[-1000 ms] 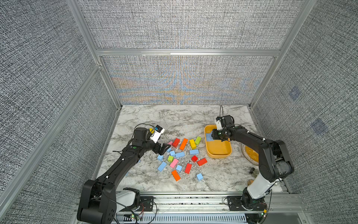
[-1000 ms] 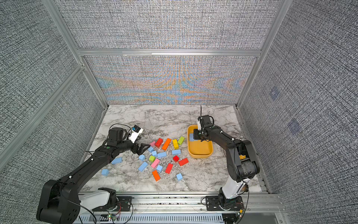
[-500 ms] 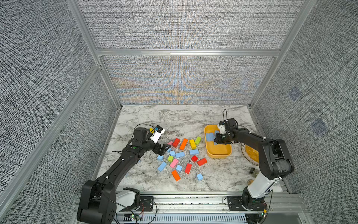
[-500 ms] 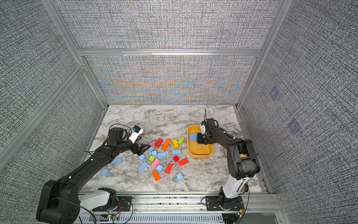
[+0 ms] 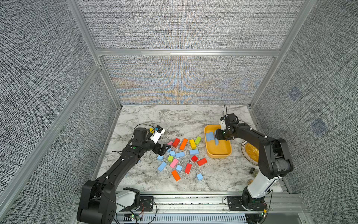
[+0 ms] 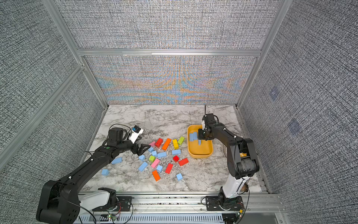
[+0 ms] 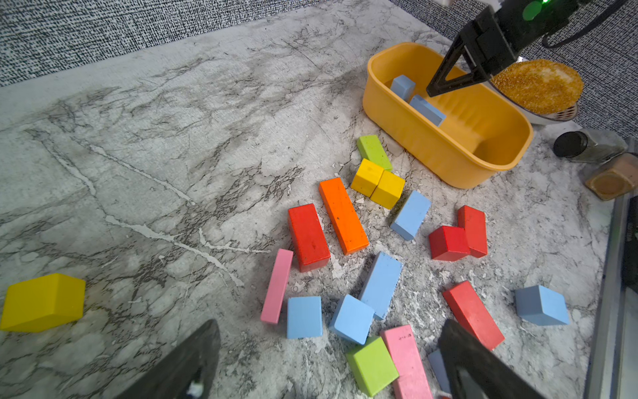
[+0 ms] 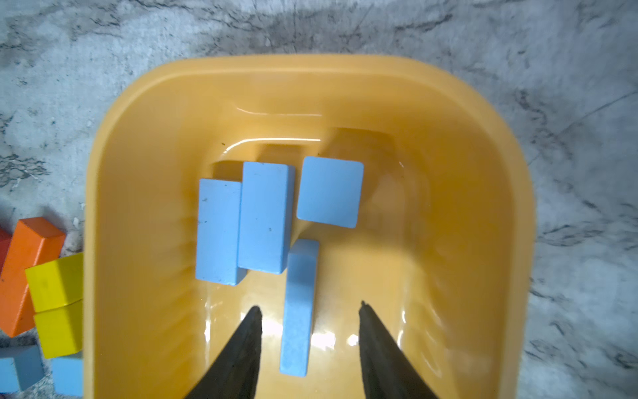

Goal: Pick out the blue building blocks
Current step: Place the building block in the storage box, then pick up the building block from the center of the board.

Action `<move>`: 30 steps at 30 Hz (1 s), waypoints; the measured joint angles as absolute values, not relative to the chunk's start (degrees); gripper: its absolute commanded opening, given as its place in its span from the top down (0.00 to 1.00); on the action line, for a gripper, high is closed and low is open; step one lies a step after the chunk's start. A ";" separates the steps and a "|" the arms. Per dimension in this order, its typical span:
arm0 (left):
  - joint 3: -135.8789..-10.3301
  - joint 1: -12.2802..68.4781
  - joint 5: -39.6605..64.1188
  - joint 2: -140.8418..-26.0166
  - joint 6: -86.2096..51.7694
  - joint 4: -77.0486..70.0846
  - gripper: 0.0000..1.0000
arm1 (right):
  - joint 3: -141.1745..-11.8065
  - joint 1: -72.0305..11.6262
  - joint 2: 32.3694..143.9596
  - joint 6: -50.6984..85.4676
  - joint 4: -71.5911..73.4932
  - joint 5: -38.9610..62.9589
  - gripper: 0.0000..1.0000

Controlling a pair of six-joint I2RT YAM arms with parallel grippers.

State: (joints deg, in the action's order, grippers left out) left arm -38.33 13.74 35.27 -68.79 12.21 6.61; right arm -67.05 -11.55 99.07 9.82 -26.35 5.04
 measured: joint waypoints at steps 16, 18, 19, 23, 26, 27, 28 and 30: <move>-46.72 8.36 28.42 -66.83 18.37 17.23 0.00 | -71.50 -33.15 95.42 10.66 -22.20 0.60 0.52; -47.79 6.15 27.59 -65.69 20.93 20.53 0.00 | -71.77 -35.81 95.48 10.92 -18.85 1.43 0.52; -48.34 5.04 27.14 -65.10 22.61 22.50 0.00 | -72.05 -37.21 95.70 11.38 -17.08 1.63 0.52; -50.78 0.62 24.88 -63.92 30.61 31.88 0.00 | -73.89 -42.68 98.48 12.05 -8.45 3.05 0.52; -52.31 -3.22 22.41 -63.40 36.99 39.29 0.00 | -75.99 -46.06 101.78 11.97 -3.95 5.10 0.52; -52.64 -4.40 21.69 -63.11 38.92 41.43 0.00 | -76.69 -46.83 102.78 11.66 -2.90 5.21 0.52; -53.04 -5.67 20.67 -62.76 41.17 43.94 0.00 | -77.43 -47.64 103.83 11.46 -1.89 5.54 0.52; -53.43 -7.44 19.00 -62.22 44.82 47.75 0.00 | -78.59 -48.84 105.58 10.96 -0.47 6.50 0.52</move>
State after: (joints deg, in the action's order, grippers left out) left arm -53.43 -7.44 19.00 -62.22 44.82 47.75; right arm -78.59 -48.84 105.58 10.96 -0.47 6.50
